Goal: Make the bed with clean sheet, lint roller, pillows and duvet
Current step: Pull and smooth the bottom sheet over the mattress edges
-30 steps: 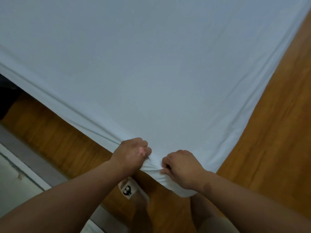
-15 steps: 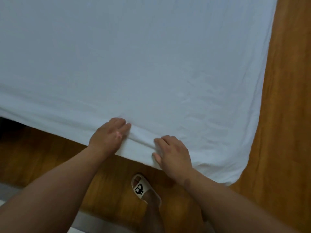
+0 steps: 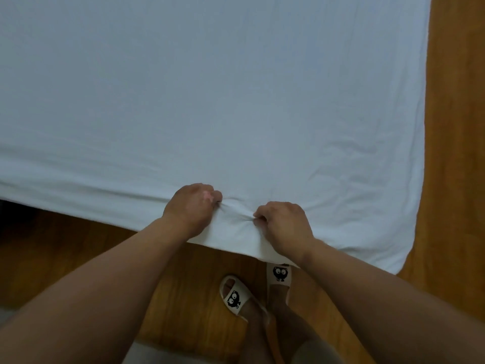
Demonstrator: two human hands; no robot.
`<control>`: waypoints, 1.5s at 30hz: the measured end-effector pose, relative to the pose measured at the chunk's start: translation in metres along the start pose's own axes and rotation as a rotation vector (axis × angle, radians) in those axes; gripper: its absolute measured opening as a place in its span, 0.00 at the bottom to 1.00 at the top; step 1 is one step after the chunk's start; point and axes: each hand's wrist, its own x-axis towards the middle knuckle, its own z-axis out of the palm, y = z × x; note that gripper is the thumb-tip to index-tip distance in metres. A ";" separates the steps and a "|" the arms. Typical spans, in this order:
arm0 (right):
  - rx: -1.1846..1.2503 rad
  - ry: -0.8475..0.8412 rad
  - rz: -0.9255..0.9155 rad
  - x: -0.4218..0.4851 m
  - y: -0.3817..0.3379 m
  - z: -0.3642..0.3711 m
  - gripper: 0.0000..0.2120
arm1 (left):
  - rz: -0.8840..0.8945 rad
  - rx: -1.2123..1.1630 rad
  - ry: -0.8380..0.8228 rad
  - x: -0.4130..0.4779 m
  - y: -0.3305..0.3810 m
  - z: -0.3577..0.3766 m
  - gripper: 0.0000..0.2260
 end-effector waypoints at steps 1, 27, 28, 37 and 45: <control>0.028 -0.022 -0.017 -0.003 0.003 -0.004 0.11 | 0.016 -0.002 -0.004 -0.003 0.001 -0.003 0.11; 0.007 0.220 0.008 0.098 -0.189 0.063 0.04 | 0.063 0.124 -0.045 -0.050 -0.183 -0.048 0.08; -0.033 0.217 0.034 0.102 -0.198 0.067 0.02 | 0.085 0.116 -0.042 -0.050 -0.187 -0.047 0.08; -0.013 0.102 0.154 0.117 -0.204 0.059 0.10 | 0.070 0.111 -0.137 -0.027 -0.201 -0.048 0.13; 0.104 0.044 0.126 0.095 -0.210 0.046 0.12 | 0.069 0.122 -0.234 -0.044 -0.195 -0.047 0.13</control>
